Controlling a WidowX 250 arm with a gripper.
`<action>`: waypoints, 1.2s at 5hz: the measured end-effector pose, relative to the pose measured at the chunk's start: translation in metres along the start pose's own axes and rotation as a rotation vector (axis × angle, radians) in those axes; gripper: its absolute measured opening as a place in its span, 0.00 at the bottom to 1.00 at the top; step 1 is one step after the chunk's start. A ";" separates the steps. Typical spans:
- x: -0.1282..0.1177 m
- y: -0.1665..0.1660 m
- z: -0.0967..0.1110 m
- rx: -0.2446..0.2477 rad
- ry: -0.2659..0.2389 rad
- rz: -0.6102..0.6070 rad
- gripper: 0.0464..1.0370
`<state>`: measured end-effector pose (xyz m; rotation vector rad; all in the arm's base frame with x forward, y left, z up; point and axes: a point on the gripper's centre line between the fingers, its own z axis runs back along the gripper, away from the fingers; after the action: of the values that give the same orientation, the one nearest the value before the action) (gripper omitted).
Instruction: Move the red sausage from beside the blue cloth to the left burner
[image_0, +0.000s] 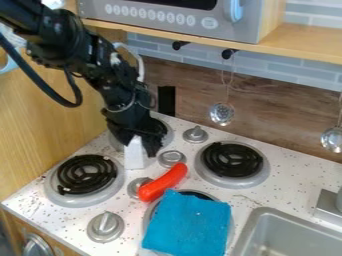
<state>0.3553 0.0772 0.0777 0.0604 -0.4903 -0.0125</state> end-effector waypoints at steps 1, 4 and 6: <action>-0.007 -0.005 -0.012 0.003 0.027 -0.013 0.96; -0.013 -0.007 -0.038 0.016 0.034 -0.009 0.96; -0.014 -0.015 -0.050 -0.028 0.016 0.005 0.96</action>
<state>0.3665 0.0657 0.0262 0.0322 -0.4738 -0.0135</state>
